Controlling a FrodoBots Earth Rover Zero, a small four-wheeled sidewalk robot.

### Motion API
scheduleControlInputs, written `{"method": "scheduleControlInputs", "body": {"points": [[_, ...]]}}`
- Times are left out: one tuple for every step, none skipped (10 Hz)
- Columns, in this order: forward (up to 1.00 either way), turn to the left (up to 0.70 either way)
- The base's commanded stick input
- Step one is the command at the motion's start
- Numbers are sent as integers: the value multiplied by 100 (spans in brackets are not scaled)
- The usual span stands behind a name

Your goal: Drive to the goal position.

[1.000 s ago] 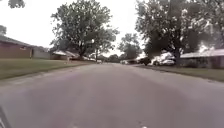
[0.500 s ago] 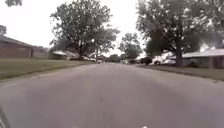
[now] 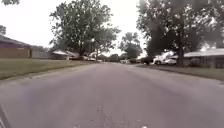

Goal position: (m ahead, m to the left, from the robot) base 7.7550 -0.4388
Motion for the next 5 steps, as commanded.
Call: {"method": "scheduleControlInputs", "body": {"points": [[70, 36], [70, 36], [70, 36], [70, 36], [70, 36]]}}
